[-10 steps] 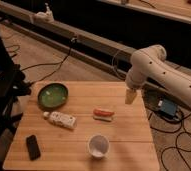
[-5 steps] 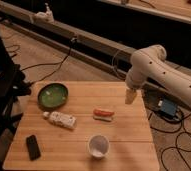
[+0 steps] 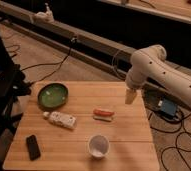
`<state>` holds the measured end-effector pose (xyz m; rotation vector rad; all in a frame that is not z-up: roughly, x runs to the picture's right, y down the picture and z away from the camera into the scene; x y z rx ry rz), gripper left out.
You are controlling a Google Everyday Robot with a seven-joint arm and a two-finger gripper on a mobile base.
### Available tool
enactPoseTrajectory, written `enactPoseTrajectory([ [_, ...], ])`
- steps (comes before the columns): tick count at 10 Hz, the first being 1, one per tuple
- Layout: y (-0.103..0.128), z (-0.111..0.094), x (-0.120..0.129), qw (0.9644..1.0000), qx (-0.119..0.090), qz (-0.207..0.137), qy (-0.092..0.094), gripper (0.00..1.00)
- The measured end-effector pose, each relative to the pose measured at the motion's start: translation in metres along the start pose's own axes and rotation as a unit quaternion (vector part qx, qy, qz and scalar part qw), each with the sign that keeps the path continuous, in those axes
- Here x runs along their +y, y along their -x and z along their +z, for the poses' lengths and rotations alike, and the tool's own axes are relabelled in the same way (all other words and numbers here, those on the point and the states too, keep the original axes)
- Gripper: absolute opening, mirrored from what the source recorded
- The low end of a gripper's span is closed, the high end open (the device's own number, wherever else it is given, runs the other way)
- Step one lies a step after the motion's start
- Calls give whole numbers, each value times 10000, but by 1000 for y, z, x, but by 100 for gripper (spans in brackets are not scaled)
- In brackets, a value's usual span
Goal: Place the pepper in the ceramic cup
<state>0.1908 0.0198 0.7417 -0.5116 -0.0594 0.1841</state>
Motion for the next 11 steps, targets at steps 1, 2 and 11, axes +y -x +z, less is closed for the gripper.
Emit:
enactPoseTrajectory([
  [1,0,0,0,10000,0,0,0,76],
  [2,0,0,0,10000,0,0,0,76],
  [11,2,2,1,10000,-78,18,49,76],
])
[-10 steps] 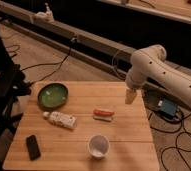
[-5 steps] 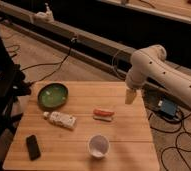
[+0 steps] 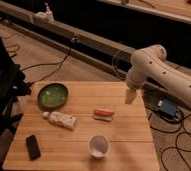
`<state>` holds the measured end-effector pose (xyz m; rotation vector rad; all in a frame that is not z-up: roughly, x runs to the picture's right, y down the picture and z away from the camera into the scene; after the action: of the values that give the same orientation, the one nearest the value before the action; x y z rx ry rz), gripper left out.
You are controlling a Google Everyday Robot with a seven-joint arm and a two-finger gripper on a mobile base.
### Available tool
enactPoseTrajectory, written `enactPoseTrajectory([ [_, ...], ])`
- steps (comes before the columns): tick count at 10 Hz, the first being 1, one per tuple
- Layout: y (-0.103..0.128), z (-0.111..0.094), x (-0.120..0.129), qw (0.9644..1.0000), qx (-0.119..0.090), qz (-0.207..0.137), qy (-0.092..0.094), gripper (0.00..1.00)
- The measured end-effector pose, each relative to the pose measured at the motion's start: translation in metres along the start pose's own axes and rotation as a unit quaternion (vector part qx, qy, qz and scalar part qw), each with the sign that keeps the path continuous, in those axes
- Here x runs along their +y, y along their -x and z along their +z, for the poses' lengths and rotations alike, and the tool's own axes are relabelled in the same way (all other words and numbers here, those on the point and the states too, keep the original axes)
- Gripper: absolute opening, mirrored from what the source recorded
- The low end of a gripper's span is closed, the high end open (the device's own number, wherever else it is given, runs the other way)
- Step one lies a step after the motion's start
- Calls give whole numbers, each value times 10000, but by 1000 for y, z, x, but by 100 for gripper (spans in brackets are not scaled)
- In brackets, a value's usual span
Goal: Place the pepper in the ceramic cup
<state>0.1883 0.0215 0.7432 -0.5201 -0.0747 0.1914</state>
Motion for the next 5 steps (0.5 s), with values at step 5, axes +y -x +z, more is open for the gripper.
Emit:
enactPoseTrajectory([
  [5,19,35,7,9981,-467,-215,352,76],
])
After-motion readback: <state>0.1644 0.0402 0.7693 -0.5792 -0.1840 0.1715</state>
